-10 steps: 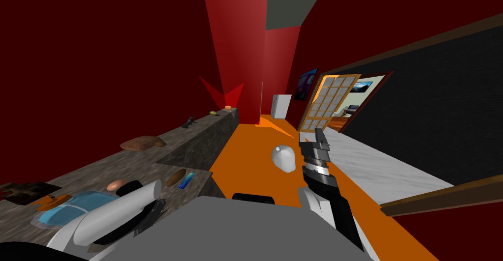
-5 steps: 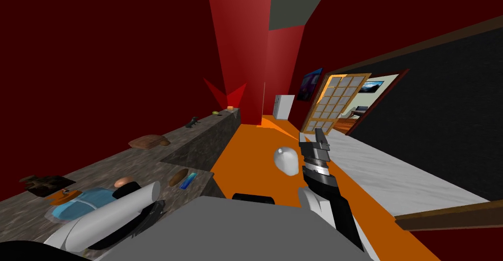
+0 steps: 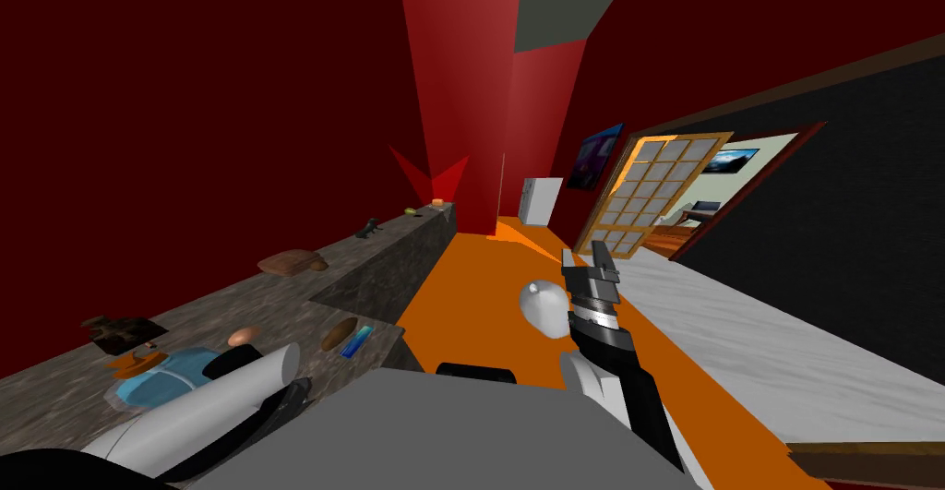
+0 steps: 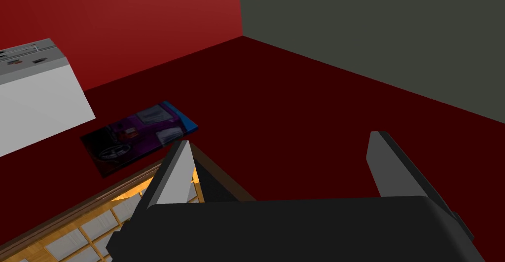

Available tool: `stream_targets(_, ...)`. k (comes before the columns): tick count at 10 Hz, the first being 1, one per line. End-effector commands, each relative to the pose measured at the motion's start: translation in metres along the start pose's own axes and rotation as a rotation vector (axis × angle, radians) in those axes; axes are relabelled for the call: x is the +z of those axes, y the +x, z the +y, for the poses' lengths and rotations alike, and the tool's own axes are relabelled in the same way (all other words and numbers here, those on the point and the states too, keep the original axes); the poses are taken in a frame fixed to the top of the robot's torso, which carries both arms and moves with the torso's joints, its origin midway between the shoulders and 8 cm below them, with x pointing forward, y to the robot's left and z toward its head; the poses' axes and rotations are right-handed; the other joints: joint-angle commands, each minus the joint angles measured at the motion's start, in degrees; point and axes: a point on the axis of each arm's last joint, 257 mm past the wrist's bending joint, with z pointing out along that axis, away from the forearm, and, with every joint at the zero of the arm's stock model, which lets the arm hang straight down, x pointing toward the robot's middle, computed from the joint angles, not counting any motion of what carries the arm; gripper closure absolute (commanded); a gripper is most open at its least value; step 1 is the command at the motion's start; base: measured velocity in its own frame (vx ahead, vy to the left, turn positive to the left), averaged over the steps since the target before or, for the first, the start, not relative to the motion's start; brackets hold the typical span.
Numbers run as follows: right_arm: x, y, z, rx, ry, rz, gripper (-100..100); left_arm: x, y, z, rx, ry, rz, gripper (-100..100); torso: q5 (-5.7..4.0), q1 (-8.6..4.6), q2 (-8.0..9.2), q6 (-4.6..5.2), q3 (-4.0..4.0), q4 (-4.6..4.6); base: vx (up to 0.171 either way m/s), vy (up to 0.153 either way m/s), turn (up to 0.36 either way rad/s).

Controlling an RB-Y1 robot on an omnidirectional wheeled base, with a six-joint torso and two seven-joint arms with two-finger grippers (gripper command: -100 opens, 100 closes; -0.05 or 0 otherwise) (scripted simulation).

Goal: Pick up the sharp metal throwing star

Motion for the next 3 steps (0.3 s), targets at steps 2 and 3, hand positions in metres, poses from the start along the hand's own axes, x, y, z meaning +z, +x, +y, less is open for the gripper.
stream_targets(2,0.0,0.0,0.0,0.0,0.0,0.0,0,-0.0032,0.0011,0.0016,0.008,0.003,0.0,100,0.0,0.0,0.0,0.0,0.0,0.0,0.034,0.007,0.055)
stream_targets(3,0.0,0.0,0.0,0.0,0.0,0.0,0,-0.0038,0.0012,0.0018,0.01,0.003,0.0,0,0.01,-0.01,0.06,0.03,0.03,0.01,0.0,0.0,0.0)
